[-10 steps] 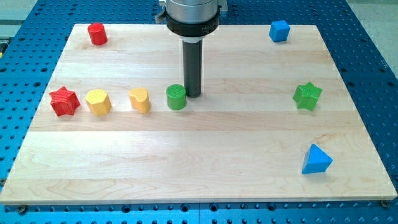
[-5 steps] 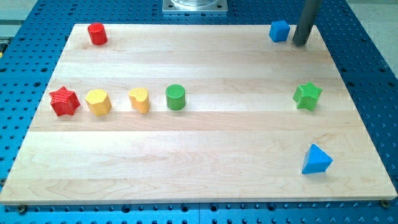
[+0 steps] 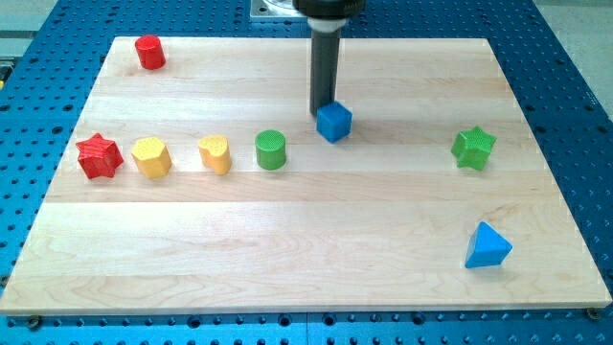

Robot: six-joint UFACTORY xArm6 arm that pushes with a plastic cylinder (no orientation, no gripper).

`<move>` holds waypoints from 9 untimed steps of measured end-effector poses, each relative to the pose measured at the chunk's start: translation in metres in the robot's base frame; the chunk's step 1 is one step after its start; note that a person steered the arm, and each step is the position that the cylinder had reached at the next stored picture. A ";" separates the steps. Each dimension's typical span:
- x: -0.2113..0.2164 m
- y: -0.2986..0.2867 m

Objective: Place the blue cube right side of the green circle

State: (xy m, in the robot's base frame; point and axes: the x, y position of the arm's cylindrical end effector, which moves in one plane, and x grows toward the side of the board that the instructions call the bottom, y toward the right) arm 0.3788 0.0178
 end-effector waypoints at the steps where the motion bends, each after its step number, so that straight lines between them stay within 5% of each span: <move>1: 0.023 0.010; 4: 0.038 0.107; 6: 0.047 0.042; 7: 0.078 0.088; 9: 0.096 0.026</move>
